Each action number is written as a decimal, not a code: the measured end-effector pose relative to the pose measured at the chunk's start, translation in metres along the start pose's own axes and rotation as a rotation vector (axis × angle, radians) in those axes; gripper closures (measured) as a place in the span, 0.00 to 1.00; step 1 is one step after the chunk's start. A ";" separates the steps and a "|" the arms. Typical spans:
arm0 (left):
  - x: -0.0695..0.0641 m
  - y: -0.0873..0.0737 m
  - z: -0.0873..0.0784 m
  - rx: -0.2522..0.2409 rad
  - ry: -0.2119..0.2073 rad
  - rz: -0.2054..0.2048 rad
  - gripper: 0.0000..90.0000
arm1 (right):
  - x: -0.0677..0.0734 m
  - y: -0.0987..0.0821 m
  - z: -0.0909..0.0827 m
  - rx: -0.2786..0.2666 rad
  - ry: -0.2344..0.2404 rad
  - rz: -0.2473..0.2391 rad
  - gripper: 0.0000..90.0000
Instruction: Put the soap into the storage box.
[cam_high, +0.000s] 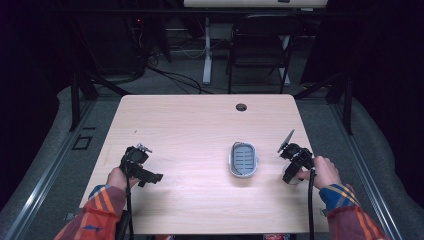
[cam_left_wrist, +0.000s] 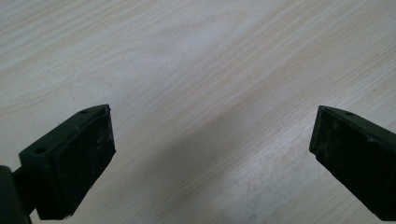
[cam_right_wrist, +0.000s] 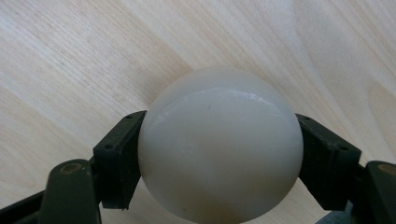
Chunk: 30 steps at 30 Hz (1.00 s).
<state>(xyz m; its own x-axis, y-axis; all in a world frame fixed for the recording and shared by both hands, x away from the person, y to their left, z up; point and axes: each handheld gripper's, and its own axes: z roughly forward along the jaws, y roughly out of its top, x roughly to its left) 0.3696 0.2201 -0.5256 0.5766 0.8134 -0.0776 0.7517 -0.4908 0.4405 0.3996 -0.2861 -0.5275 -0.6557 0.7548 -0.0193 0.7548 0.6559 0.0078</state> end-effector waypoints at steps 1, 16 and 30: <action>0.000 0.000 0.000 0.002 0.000 -0.002 0.00 | 0.000 0.002 -0.001 -0.002 -0.008 -0.004 0.27; 0.000 0.000 0.000 0.000 -0.001 -0.003 0.00 | 0.014 0.016 -0.003 -0.056 0.002 -0.019 0.27; 0.000 0.000 0.000 0.001 -0.005 -0.004 0.00 | 0.024 0.034 -0.010 -0.009 -0.012 -0.103 0.27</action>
<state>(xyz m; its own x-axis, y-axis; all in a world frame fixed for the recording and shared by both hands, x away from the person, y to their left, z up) 0.3695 0.2203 -0.5259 0.5752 0.8137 -0.0840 0.7543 -0.4880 0.4392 0.4098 -0.2455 -0.5182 -0.7297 0.6829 -0.0329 0.6829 0.7304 0.0138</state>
